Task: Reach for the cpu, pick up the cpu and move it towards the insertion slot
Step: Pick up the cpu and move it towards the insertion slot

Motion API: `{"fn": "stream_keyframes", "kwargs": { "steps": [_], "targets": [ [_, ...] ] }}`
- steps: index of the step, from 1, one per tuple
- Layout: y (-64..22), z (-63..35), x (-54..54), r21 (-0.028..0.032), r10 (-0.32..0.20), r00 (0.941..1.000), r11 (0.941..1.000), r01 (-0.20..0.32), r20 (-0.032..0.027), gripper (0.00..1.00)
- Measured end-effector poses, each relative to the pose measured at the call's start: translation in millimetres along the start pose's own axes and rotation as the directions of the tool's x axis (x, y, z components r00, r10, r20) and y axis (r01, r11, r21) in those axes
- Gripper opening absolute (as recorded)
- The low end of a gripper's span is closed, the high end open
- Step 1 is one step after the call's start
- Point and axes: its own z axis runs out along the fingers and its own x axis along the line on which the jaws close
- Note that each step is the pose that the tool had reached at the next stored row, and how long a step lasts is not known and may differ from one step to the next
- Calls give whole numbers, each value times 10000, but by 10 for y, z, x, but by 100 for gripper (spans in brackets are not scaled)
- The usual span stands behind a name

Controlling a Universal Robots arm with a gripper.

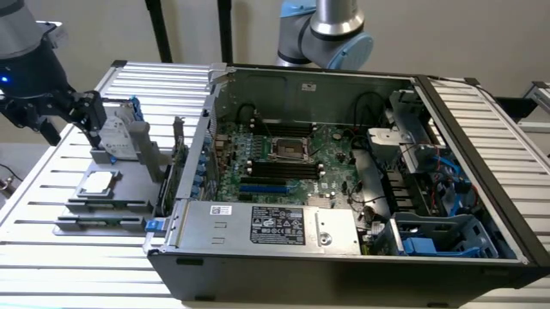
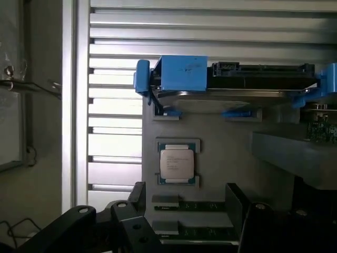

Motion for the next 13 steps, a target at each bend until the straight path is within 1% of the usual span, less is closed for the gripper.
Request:
{"fn": "stream_keyframes", "kwargs": {
  "steps": [13],
  "targets": [
    [-10, 236, -1, 0, 2, 10000, 10000, -2, 0, 71]
  ]
}}
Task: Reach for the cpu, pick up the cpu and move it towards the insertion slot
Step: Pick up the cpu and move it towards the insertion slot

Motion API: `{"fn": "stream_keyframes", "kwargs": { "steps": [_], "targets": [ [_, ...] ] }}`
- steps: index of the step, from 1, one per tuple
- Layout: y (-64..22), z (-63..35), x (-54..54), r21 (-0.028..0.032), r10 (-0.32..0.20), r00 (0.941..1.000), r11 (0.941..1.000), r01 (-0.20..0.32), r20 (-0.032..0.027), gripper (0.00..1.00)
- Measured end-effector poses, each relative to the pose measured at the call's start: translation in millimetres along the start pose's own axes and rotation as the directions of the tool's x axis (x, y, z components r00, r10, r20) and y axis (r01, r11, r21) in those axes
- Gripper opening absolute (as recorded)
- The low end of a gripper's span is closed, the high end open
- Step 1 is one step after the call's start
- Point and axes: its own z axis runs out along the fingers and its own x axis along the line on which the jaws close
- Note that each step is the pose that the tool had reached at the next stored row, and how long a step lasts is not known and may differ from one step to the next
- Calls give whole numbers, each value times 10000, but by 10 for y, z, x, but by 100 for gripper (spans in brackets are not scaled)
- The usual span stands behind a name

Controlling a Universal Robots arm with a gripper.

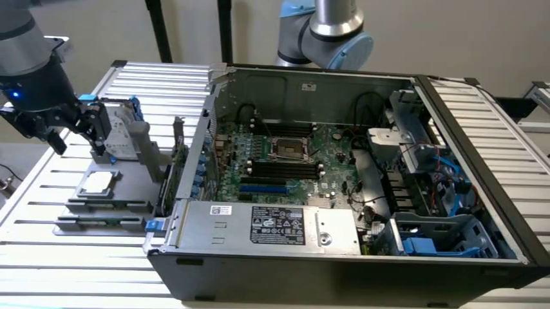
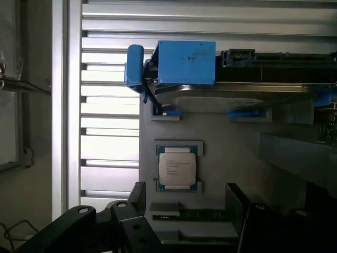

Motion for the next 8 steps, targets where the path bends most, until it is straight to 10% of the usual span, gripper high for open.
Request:
{"fn": "stream_keyframes", "kwargs": {
  "steps": [8],
  "targets": [
    [-10, 146, -1, 0, -1, 10000, 10000, 1, 0, 71]
  ]
}}
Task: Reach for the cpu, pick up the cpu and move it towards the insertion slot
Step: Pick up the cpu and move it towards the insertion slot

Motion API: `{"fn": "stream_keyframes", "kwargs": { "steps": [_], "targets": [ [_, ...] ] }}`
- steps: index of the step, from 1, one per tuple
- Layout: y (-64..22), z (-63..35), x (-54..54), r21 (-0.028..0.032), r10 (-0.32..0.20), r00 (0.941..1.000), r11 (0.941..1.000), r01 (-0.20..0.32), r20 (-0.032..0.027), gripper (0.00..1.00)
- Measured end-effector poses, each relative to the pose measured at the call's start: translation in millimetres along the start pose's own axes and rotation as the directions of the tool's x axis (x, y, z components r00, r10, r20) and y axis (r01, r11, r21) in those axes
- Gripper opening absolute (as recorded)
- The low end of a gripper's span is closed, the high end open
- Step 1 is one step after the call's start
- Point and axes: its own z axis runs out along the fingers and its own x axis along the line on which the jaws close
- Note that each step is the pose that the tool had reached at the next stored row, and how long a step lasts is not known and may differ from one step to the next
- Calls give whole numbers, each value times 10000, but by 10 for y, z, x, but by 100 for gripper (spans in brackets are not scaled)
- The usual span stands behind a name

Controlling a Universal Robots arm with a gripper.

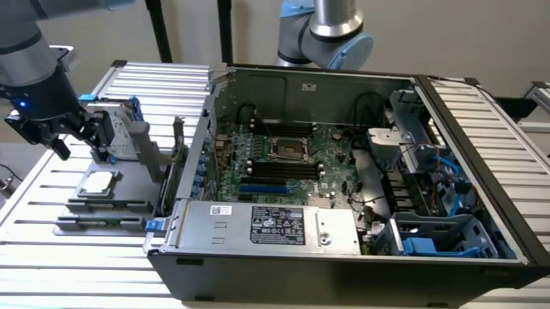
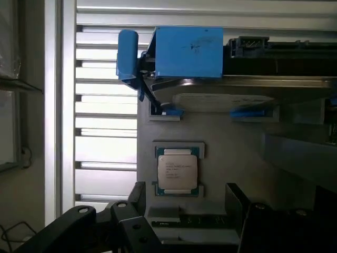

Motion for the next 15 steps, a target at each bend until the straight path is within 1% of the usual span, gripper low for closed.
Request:
{"fn": "stream_keyframes", "kwargs": {
  "steps": [15],
  "targets": [
    [-18, 272, -2, 0, 0, 10000, 10000, 0, 0, 71]
  ]
}}
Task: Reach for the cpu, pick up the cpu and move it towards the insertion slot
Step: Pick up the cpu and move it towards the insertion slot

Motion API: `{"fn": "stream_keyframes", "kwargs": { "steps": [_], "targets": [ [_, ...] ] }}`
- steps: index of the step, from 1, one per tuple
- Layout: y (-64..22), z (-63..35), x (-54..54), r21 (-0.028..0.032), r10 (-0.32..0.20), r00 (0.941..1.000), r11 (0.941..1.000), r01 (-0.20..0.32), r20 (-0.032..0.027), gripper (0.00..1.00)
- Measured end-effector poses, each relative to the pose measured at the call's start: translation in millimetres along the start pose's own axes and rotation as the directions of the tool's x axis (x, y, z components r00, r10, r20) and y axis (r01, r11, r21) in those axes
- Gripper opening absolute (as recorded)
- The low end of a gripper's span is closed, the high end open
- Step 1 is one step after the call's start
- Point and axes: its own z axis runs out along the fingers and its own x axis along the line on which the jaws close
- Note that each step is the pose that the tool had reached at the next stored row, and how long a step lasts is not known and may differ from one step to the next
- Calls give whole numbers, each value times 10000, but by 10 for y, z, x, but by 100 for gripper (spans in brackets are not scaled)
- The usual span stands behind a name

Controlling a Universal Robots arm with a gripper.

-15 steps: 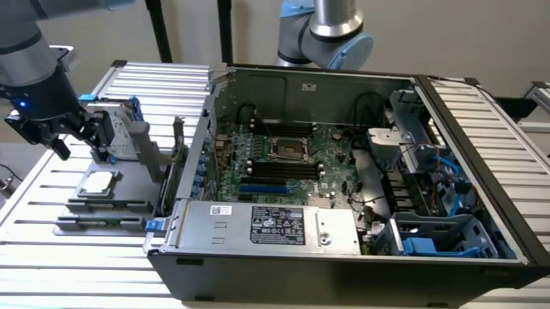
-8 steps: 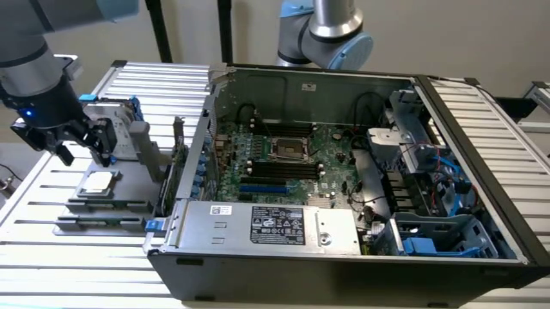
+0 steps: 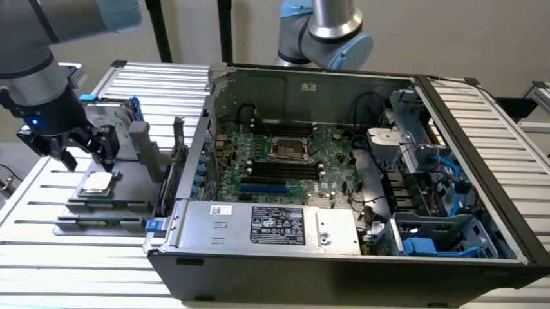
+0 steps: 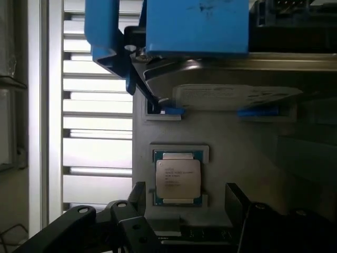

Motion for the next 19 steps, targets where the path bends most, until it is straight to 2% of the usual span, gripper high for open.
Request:
{"fn": "stream_keyframes", "kwargs": {
  "steps": [13, 19],
  "targets": [
    [-12, 235, 25, 0, -2, 10000, 10000, 2, 1, 71],
    [-14, 306, 25, 0, 0, 10000, 10000, 0, 0, 71]
  ]
}}
